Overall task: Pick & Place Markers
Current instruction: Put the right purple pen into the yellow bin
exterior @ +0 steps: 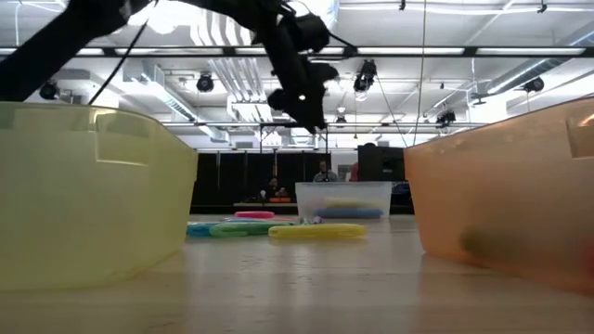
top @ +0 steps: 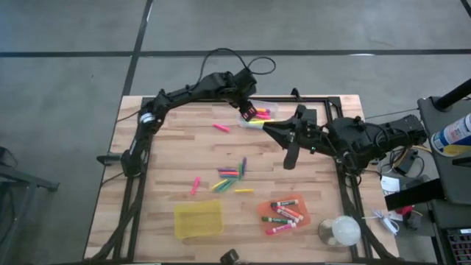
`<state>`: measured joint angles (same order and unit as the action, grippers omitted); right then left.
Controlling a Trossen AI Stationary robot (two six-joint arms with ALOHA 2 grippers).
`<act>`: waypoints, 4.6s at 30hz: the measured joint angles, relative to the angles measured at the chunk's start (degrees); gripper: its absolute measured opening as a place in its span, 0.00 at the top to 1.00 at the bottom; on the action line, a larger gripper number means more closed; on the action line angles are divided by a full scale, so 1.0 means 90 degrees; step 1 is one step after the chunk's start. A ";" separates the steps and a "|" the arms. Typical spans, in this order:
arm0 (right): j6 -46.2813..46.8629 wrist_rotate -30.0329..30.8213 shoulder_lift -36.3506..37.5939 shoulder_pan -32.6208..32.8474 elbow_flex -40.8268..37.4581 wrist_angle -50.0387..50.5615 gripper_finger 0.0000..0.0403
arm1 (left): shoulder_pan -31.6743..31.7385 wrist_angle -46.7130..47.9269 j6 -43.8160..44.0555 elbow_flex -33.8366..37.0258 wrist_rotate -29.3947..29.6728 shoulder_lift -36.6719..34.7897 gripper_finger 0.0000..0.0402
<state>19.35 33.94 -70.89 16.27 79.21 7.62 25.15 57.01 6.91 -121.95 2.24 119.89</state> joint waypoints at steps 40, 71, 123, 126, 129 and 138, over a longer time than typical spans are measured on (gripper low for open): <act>0.2626 -0.3489 -0.0952 -0.1975 -0.0016 0.3010 0.86 | -0.1844 -0.3241 0.3931 0.7133 -0.0141 -0.7695 0.65; 0.5838 -0.4346 -0.4737 -0.2531 0.0312 0.3324 0.64 | -0.2028 -0.3070 0.3675 0.7130 -0.1898 -0.8906 0.65; 0.4958 -0.4674 -0.5535 -0.2707 0.0617 0.3745 0.94 | -0.2028 -0.2680 0.3379 0.7125 -0.2130 -0.9111 0.65; 0.4789 -0.4635 -0.5501 -0.2708 0.0699 0.3790 0.96 | -0.2028 -0.2658 0.3379 0.7125 -0.2130 -0.9111 0.65; 0.4528 -0.4591 -0.5511 -0.2702 0.0946 0.3834 0.97 | -0.2028 -0.2658 0.3379 0.7125 -0.2130 -0.9111 0.65; 0.4039 -0.4357 -0.5452 -0.2531 0.1804 0.4368 0.98 | -0.2028 -0.2659 0.3333 0.7125 -0.2128 -0.9111 0.65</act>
<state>55.70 -5.27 -119.96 -6.51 95.44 46.93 6.90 33.08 36.91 -57.82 -16.91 37.89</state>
